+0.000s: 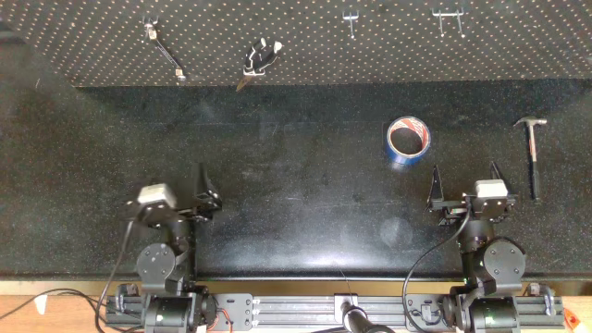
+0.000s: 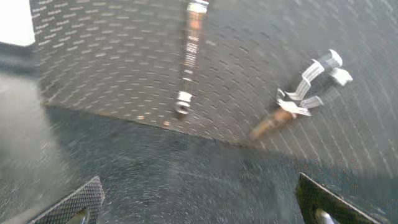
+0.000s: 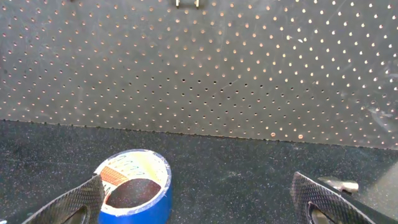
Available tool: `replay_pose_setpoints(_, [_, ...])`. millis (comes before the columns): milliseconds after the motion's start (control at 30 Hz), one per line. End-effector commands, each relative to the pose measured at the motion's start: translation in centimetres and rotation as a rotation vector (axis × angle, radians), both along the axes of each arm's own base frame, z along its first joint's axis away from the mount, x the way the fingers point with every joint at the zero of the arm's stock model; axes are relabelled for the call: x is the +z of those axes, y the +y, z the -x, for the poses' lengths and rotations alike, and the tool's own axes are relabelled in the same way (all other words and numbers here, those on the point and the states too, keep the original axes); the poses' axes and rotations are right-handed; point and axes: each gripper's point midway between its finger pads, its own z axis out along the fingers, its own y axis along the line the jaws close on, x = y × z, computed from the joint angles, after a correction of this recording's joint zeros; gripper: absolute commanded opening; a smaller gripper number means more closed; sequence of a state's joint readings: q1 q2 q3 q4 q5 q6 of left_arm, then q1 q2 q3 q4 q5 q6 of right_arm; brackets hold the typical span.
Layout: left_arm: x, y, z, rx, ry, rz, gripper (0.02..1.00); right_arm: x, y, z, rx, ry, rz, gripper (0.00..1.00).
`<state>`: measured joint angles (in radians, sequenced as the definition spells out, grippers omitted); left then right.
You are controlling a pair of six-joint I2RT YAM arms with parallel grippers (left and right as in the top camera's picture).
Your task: Place Tools Onto Pegboard
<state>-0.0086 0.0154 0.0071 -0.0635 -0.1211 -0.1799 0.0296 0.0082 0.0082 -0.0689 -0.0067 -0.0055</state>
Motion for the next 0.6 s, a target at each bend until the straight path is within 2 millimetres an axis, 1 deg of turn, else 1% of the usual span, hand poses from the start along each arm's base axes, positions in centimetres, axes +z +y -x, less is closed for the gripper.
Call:
replay_pose_setpoints(33, [-0.29, -2.37, -0.02, -0.149, 0.017, -0.17, 0.996, -0.17, 0.23, 0.02, 0.01, 0.003, -0.005, 0.976])
replay_pose_setpoints(267, [-0.28, -2.4, -0.02, -0.153, 0.018, -0.201, 0.996, -0.18, 0.22, 0.02, 0.01, 0.004, -0.005, 0.976])
replay_pose_setpoints(600, [-0.28, -2.41, -0.02, -0.154, 0.018, -0.201, 0.996, -0.18, 0.23, 0.02, 0.01, 0.004, -0.005, 0.976])
